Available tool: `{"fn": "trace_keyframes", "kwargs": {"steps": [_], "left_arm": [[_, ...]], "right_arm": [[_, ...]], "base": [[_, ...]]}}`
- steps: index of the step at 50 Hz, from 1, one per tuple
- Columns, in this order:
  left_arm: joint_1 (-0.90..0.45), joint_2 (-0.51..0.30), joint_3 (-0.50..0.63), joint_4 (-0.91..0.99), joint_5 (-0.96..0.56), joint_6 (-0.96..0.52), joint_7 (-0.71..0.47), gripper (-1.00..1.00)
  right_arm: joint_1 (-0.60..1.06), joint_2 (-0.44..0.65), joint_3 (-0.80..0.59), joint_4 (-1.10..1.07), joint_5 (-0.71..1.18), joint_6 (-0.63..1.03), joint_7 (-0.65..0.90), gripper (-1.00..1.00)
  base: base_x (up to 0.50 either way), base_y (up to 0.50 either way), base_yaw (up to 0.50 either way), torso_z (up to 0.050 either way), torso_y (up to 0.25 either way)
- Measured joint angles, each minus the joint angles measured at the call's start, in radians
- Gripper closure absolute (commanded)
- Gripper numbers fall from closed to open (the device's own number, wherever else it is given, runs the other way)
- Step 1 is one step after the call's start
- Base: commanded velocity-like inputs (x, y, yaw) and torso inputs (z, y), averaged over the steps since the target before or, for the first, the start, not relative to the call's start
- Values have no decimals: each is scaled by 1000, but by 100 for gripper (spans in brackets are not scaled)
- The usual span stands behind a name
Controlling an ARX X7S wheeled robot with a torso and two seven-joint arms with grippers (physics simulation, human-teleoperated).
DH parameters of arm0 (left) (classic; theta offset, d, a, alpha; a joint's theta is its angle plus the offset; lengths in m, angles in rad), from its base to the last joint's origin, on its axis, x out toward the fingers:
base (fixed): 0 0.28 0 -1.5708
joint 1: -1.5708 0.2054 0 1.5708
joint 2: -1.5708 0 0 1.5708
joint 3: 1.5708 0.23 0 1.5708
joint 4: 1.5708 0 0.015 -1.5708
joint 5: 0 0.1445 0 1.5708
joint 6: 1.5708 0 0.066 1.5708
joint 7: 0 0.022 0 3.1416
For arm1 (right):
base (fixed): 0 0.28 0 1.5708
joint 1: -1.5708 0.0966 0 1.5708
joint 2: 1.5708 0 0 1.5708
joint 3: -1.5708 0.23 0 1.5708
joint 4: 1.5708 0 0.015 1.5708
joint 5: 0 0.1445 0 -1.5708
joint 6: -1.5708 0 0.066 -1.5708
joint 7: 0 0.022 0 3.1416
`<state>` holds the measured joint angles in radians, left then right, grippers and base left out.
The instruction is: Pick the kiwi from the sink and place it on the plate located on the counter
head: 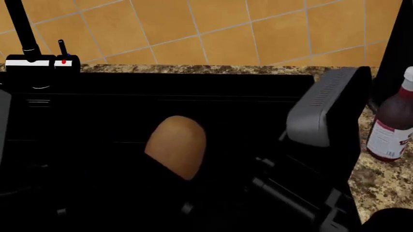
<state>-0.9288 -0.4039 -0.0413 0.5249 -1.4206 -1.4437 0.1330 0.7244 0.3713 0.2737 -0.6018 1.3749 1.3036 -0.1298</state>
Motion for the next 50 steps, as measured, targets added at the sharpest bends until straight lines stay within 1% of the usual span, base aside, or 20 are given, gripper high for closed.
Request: {"fn": "trace_keyframes", "kwargs": {"steps": [6, 7, 22, 23, 30, 38, 45, 50], "left_arm": [[-10, -1, 5, 2, -24, 5, -19, 100], [-12, -1, 6, 2, -28, 6, -22, 100], [-20, -11, 25, -1, -50, 29, -41, 100], [-21, -12, 26, -2, -51, 30, -41, -100], [-12, -20, 40, -15, -35, 48, -28, -100], [26, -44, 57, -24, 41, 83, -14, -100], [76, -65, 62, -7, 111, 118, -28, -100], [115, -75, 64, 18, 158, 140, -56, -100]], "right_arm": [[-8, -1, -18, 21, -28, -16, -25, -100], [-9, -1, -20, 25, -32, -18, -28, 100], [-12, 5, -23, 48, -29, -34, -12, 100], [-12, 5, -23, 48, -27, -34, -9, 100], [-6, 11, -22, 40, -11, -36, 12, 100], [7, 30, -19, 14, 1, -34, 51, 100], [32, 54, -18, -19, 21, -18, 121, 100], [61, 75, -19, -35, 54, 3, 208, 100]], "base": [[0, 0, 0, 0, 0], [0, 0, 0, 0, 0], [0, 0, 0, 0, 0], [0, 0, 0, 0, 0], [0, 0, 0, 0, 0], [0, 0, 0, 0, 0], [0, 0, 0, 0, 0], [0, 0, 0, 0, 0]]}}
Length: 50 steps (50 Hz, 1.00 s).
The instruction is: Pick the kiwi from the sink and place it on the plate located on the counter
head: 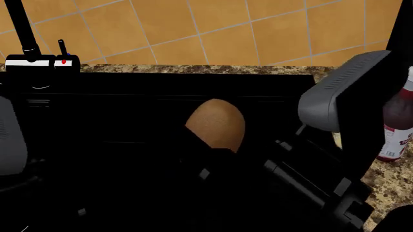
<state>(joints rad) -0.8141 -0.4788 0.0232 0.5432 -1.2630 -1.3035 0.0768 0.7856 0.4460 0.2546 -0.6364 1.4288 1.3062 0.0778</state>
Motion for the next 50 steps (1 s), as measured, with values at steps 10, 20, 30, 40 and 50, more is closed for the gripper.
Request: {"fn": "trace_keyframes", "kwargs": {"steps": [10, 20, 30, 40, 50], "left_arm": [[63, -3, 6, 53, 87, 33, -89, -100], [93, 2, -4, 93, 133, 49, -180, -100], [105, 8, 5, 86, 183, 72, -226, -100], [115, 9, 21, 79, 228, 93, -255, -100], [129, 9, 19, 76, 238, 108, -269, -100]], "right_arm": [[84, 56, -26, -21, 122, 40, 251, 100], [152, 152, -104, -7, 290, 50, 546, 100], [195, 260, -199, 6, 449, 24, 793, 100], [219, 356, -236, 9, 551, -3, 920, 100], [227, 429, -240, 9, 613, -24, 973, 100]], "base": [[0, 0, 0, 0, 0], [0, 0, 0, 0, 0], [0, 0, 0, 0, 0], [0, 0, 0, 0, 0], [0, 0, 0, 0, 0]]}}
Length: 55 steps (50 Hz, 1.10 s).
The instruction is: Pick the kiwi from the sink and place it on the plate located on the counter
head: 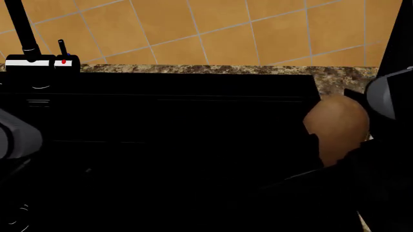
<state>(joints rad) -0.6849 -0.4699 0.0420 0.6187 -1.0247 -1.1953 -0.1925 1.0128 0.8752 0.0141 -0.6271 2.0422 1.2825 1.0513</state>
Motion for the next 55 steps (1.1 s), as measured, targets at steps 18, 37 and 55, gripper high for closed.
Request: {"fn": "trace_keyframes", "kwargs": {"steps": [18, 37, 55], "left_arm": [[8, -4, 12, -10, 15, 27, 1, -100], [10, -2, 35, -31, 37, 49, -5, -100], [-6, 1, 55, -58, 46, 59, -11, -100]], "right_arm": [[-53, 104, 60, 1, 34, -12, 21, 100], [-121, 174, 88, -10, 40, -28, 66, 100], [-313, 257, 252, -21, 117, -38, 106, 100]], "base": [[0, 0, 0, 0, 0], [0, 0, 0, 0, 0], [0, 0, 0, 0, 0]]}}
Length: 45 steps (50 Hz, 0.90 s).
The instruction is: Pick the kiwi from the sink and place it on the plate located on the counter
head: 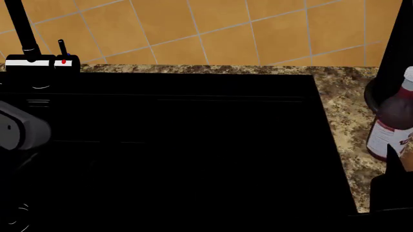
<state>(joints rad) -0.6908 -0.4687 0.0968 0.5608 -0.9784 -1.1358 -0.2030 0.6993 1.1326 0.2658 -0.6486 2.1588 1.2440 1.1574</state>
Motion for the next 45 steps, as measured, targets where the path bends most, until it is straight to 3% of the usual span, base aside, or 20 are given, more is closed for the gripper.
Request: {"fn": "trace_keyframes", "kwargs": {"steps": [25, 45], "left_arm": [[-24, 3, 36, -32, 22, 21, 1, -100], [-32, 5, 57, -41, 26, 28, -5, -100]], "right_arm": [[-341, 1, 421, 33, 118, 161, 113, 100], [-317, -44, 471, 93, -124, 271, 2, 100]], "base": [[0, 0, 0, 0, 0], [0, 0, 0, 0, 0]]}}
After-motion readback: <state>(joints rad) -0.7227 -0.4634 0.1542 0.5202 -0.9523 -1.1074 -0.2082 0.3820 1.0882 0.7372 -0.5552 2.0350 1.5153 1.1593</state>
